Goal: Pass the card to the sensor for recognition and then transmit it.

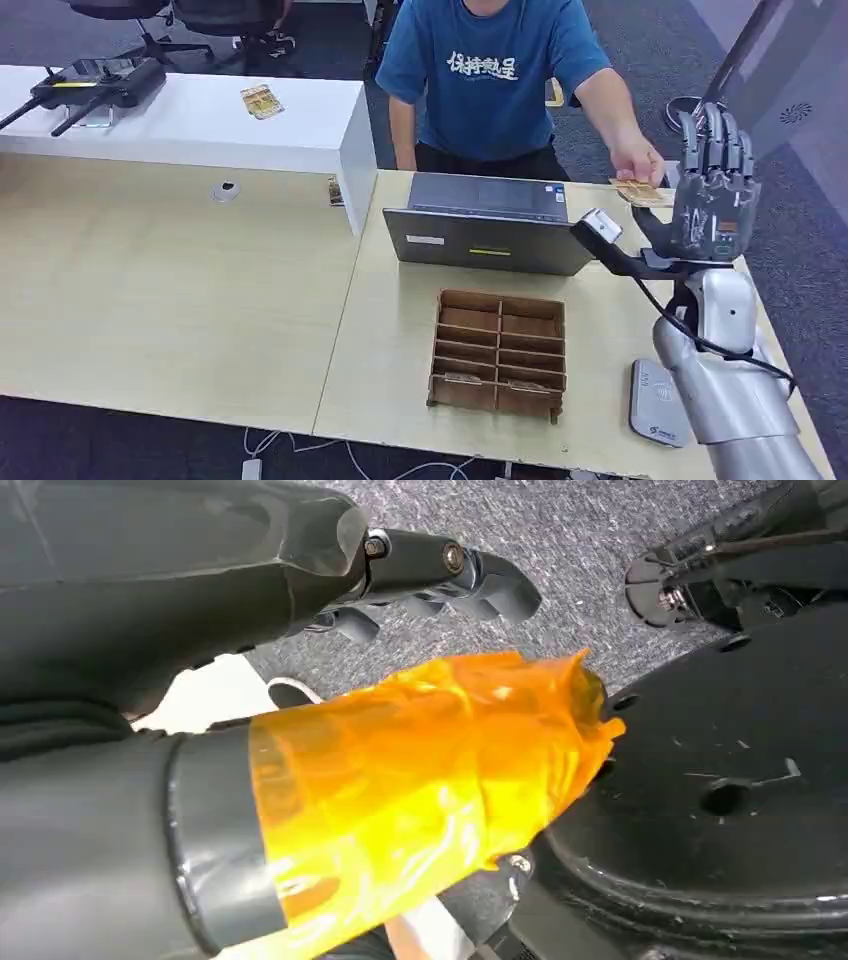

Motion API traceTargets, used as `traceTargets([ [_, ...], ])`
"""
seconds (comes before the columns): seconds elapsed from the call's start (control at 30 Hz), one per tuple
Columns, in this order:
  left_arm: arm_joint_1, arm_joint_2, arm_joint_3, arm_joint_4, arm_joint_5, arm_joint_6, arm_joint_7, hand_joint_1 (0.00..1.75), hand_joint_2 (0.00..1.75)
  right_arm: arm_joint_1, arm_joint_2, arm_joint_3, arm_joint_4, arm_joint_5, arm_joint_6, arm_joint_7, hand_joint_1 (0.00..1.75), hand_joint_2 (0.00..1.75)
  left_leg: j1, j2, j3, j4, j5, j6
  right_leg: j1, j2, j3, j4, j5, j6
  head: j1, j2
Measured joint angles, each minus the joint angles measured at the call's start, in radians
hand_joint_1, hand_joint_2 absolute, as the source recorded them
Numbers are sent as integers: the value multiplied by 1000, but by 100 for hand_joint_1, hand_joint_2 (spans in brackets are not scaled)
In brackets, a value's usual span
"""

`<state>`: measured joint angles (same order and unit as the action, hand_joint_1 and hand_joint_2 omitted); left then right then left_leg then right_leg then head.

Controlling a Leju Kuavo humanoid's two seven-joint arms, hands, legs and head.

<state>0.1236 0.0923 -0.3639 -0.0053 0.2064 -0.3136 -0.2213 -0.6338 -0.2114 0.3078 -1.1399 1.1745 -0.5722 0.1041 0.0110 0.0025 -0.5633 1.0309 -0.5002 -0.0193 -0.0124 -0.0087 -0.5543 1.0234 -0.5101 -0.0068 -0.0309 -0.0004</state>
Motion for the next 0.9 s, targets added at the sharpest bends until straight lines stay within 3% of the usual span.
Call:
traceTargets([
  [0.4, 13, -14, 41, 0, 0, 7, -6, 0, 0, 82, -67, -66, -162, -157, 10, -64, 0, 175, 0, 0, 0, 0, 0, 0, 0, 0, 0, 0, 0, 0, 0, 0],
  [0.9, 14, -19, 59, 0, -3, 8, -8, 0, 0, 111, -77, -85, -190, -169, 20, -79, 0, 175, 0, 0, -1, 0, 0, 0, 0, 0, 0, 0, 0, 0, 0, 0],
])
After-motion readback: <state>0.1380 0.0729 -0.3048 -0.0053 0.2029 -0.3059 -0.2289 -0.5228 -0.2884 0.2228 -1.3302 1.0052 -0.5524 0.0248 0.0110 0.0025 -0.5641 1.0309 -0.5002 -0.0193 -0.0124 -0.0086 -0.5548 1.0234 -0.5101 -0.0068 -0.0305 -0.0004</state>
